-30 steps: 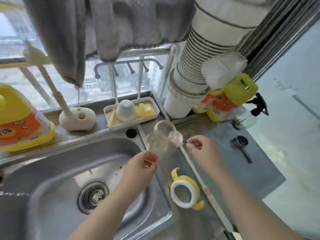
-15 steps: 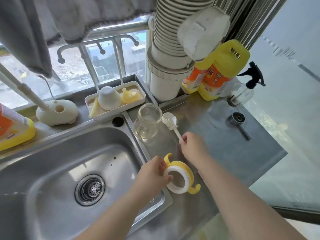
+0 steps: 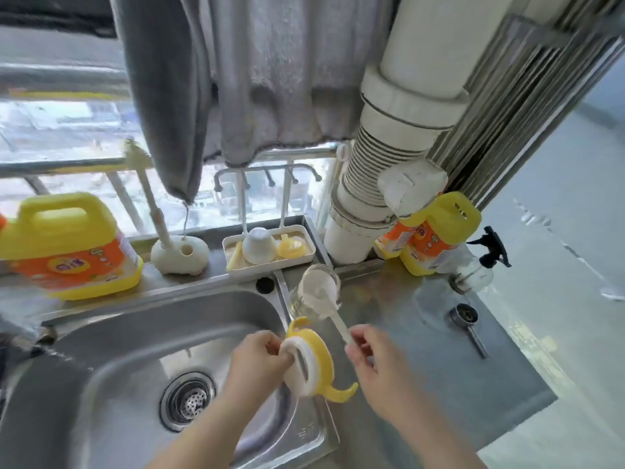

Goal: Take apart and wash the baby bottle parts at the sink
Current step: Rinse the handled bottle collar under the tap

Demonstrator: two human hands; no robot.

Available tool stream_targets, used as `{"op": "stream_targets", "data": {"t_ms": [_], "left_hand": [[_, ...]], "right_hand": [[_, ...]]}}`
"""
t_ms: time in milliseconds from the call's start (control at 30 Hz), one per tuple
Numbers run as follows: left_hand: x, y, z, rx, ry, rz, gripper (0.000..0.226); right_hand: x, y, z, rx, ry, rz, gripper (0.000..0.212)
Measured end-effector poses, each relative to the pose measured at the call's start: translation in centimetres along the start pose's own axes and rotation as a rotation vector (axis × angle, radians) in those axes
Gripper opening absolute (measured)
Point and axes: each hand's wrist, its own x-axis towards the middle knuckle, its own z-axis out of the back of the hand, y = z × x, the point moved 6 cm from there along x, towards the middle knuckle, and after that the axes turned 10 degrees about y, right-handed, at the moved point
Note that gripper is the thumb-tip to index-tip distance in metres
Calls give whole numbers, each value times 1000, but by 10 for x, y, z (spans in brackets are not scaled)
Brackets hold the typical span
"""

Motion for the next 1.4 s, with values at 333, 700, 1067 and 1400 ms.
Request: {"op": "stream_targets", "data": {"t_ms": [333,700,1067,1400], "left_hand": [[-79,106,158,-240,-458,333,25],[-120,148,183,-889,-566,166,42],[-102,135,183,-971,-495,67,15],[-93,134,192,-768,-401,-46,27]], "right_hand": [[47,128,-138,-88,404,153,19],[53,171,-237,-183,669,156,35],[54,172,-213,-54,668,143,45],[58,186,-193,-247,519,400,40]]}}
